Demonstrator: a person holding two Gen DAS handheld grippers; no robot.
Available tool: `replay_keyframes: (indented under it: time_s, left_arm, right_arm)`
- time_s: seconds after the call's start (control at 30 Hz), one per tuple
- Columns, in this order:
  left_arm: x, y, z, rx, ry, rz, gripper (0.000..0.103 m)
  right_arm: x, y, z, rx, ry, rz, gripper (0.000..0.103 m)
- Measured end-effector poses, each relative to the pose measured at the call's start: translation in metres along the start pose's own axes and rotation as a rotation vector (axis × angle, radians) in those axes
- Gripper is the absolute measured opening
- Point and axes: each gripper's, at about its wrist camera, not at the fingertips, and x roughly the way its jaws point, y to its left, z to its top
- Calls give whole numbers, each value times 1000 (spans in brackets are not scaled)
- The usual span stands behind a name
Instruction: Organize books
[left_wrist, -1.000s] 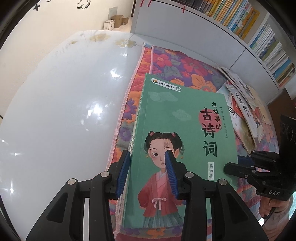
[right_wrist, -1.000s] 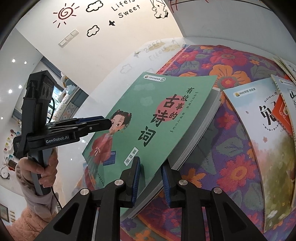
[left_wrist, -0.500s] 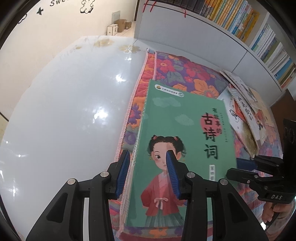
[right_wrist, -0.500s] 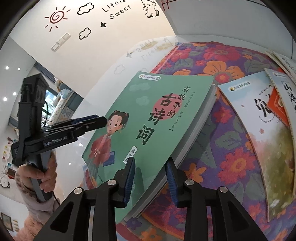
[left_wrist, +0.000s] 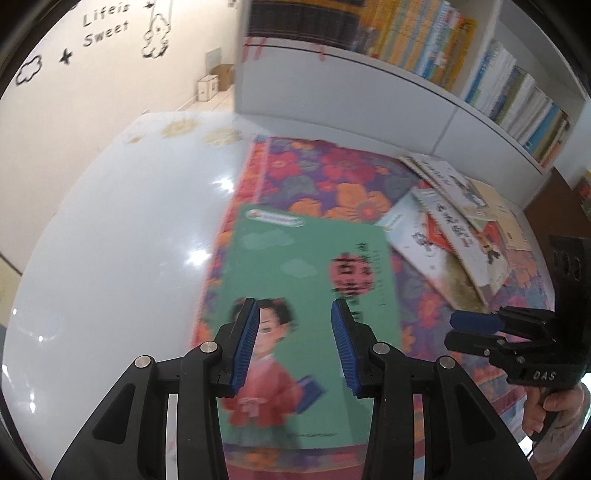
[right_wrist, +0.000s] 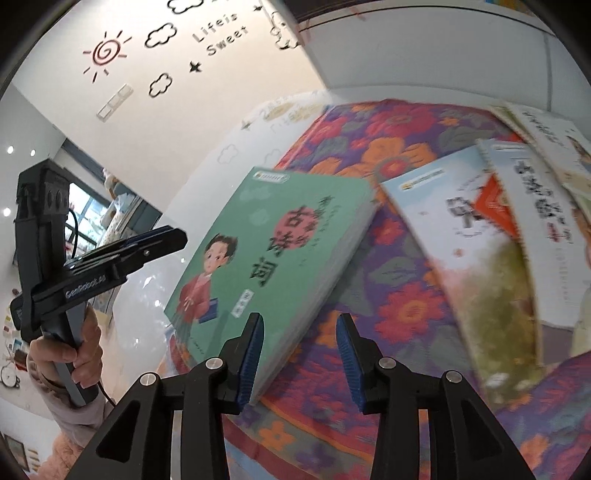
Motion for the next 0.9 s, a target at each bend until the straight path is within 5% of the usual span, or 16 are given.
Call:
replay_keyframes:
  time_s: [0.57,0.9]
  left_arm:
    - [66,-145,35,87,26,-155,38]
    - [133,-202,32,85,83,-141,39]
  right_arm:
    - [-102,-160,8,198,-214,-79,40]
    - [-119,-244,22,234,-286,-210,47]
